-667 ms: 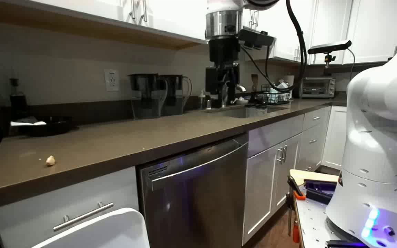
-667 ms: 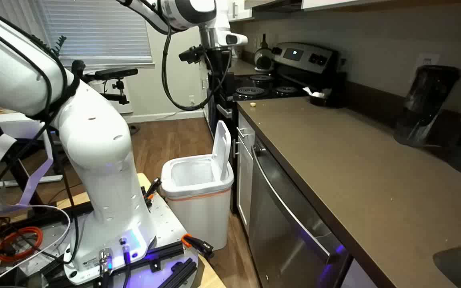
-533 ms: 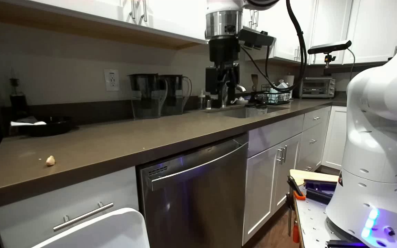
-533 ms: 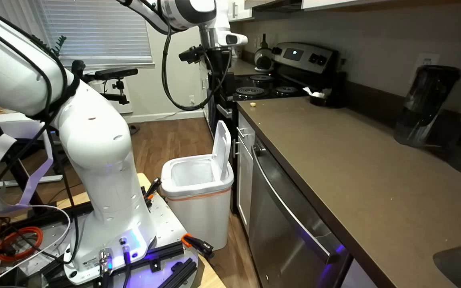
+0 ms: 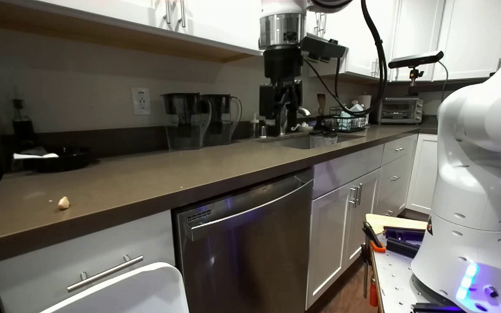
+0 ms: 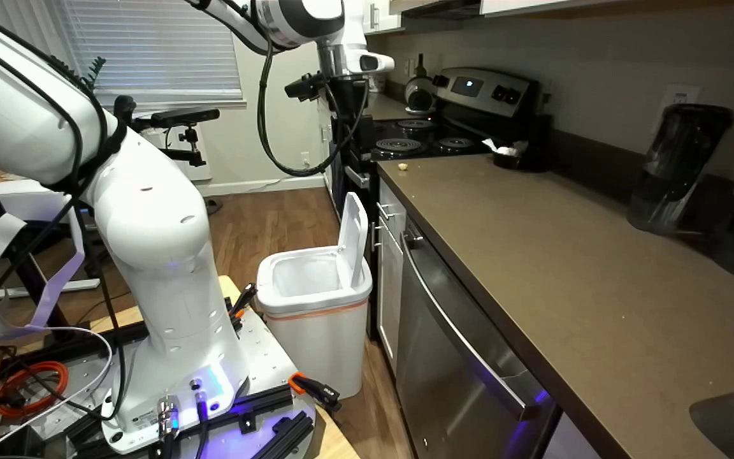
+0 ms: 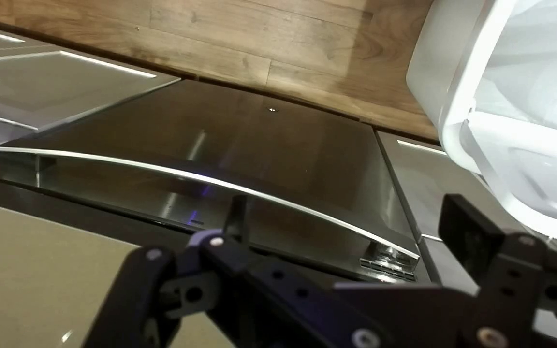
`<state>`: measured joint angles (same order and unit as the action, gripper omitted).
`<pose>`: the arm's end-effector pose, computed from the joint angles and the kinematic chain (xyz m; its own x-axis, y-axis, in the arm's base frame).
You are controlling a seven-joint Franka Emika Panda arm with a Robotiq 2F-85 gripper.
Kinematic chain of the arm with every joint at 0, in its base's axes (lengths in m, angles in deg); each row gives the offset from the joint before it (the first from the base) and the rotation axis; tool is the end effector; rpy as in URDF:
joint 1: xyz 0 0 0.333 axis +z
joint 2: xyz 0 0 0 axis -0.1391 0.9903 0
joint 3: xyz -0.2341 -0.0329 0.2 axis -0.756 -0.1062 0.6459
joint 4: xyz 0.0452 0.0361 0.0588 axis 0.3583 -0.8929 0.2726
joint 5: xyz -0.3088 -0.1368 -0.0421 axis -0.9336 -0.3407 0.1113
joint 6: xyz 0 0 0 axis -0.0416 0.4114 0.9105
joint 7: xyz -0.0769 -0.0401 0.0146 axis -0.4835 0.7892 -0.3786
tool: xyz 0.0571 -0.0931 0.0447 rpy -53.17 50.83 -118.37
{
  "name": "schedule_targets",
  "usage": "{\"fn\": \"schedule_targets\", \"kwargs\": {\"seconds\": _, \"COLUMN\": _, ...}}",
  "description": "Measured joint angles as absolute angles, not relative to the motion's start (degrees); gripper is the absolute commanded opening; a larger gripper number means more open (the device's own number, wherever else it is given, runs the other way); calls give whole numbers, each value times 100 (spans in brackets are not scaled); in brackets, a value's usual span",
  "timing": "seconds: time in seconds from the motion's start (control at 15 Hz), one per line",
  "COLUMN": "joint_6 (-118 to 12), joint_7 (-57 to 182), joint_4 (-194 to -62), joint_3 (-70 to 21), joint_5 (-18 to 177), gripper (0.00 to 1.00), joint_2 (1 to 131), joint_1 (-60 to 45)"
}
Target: Close the lid of the white bin.
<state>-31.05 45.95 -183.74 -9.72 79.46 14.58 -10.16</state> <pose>0.3105 0.0488 0.4592 0.9735 -0.2241 0.0455 -0.2285 -0.9618 0.1507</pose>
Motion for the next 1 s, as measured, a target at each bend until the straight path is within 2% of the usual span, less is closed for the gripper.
{"fn": "schedule_targets", "kwargs": {"seconds": 0.4, "joint_6": -3297, "joint_7": 4628, "joint_4": -18370, "joint_3": -1011, "joint_5": 7958, "gripper": 100, "joint_2": 1620, "joint_1": -961}}
{"fn": "schedule_targets", "kwargs": {"seconds": 1.0, "joint_6": -4315, "joint_7": 4646, "joint_4": -17181, "joint_3": -999, "joint_5": 8104, "gripper": 100, "joint_2": 3954, "joint_1": -414}}
